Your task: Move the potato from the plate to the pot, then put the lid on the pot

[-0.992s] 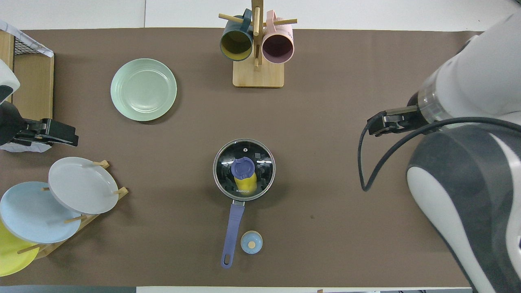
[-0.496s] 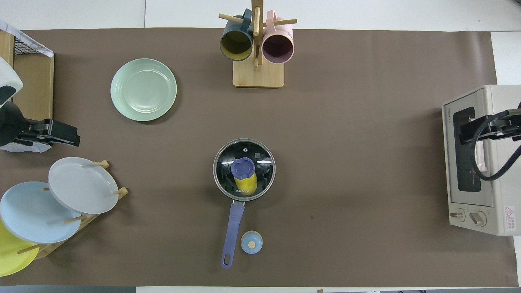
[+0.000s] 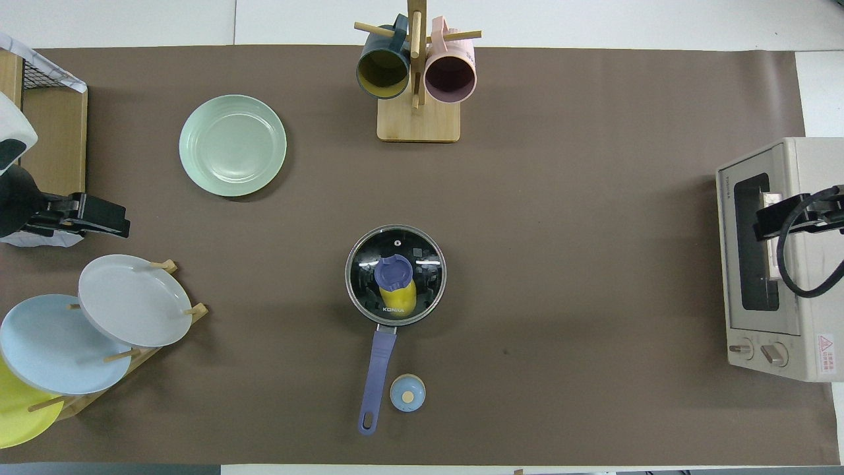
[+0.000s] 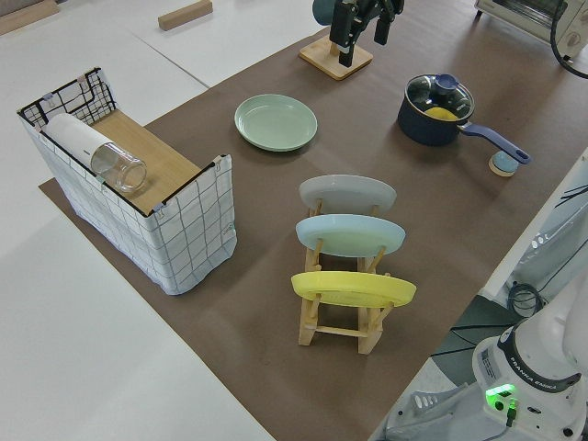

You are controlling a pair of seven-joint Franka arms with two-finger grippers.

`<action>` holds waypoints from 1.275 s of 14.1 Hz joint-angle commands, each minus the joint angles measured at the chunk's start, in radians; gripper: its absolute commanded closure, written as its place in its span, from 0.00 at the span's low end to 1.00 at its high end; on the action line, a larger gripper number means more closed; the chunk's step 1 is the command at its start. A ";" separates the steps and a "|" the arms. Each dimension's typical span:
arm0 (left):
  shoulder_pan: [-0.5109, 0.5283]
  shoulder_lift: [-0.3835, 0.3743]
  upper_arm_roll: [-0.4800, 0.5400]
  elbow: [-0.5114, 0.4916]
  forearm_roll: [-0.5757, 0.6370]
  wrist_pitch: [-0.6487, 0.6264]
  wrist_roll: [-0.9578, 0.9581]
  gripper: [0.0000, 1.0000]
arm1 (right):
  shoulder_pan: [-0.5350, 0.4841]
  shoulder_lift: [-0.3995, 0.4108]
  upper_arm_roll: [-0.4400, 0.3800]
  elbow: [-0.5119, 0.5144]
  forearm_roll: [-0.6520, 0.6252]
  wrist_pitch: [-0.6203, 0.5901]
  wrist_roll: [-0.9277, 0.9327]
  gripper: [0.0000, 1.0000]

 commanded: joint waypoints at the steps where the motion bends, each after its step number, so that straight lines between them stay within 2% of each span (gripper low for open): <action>1: 0.023 -0.015 -0.012 -0.008 0.007 -0.009 -0.006 0.00 | -0.072 -0.022 0.068 -0.032 0.003 0.029 -0.001 0.00; 10: 0.023 -0.015 -0.012 -0.008 0.007 -0.009 -0.006 0.00 | -0.086 -0.022 0.073 -0.029 0.007 0.002 -0.007 0.00; 18: 0.023 -0.015 -0.012 -0.008 0.009 -0.009 -0.006 0.00 | -0.068 -0.027 0.076 -0.032 0.016 0.026 0.003 0.00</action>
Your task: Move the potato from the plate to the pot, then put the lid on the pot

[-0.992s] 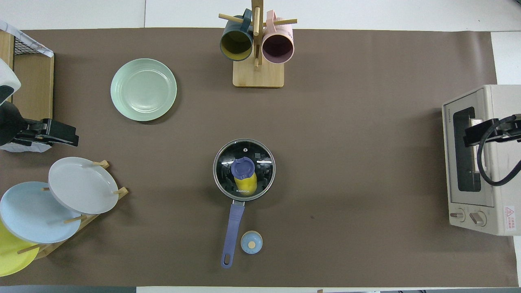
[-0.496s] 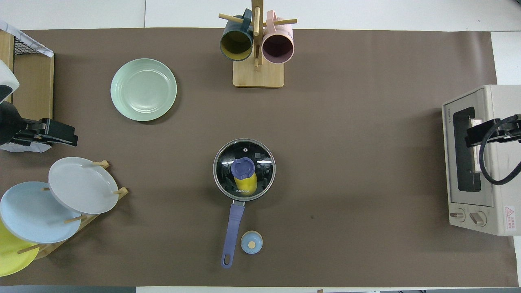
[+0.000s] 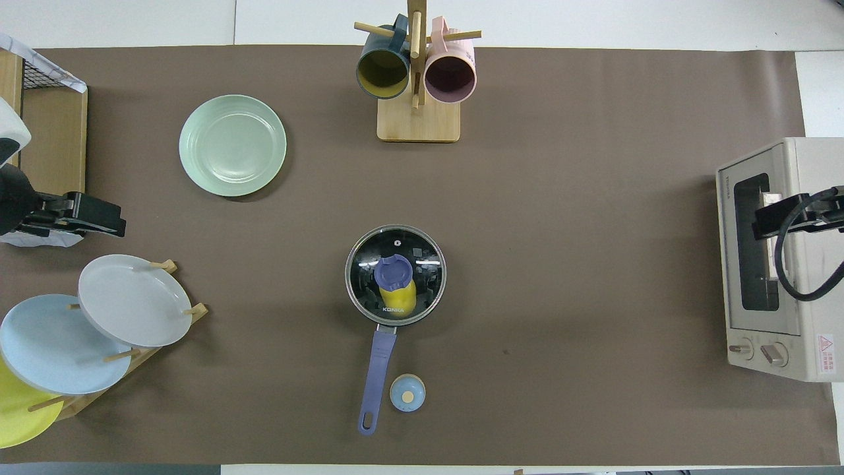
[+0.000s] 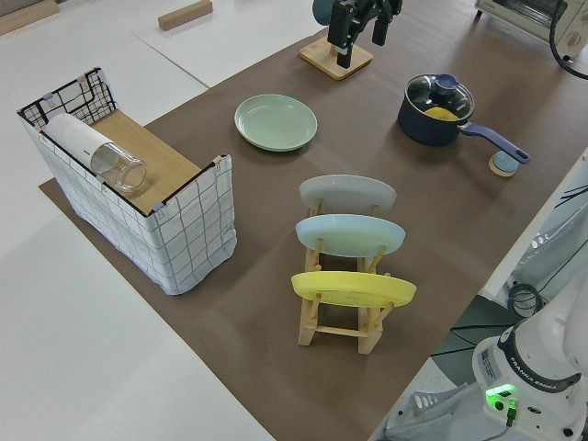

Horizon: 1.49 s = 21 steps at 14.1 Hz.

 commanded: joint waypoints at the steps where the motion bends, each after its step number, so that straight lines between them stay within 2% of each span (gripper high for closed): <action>1: 0.014 -0.015 -0.012 -0.008 0.007 -0.009 -0.006 0.00 | -0.007 -0.022 0.009 -0.027 0.018 0.027 0.010 0.00; 4: 0.014 -0.015 -0.012 -0.008 0.009 -0.009 -0.006 0.00 | -0.037 -0.025 0.003 -0.038 0.051 0.017 0.020 0.00; 21: 0.014 -0.015 -0.012 -0.008 0.007 -0.009 -0.006 0.00 | -0.013 -0.028 0.013 -0.043 0.054 0.030 0.004 0.00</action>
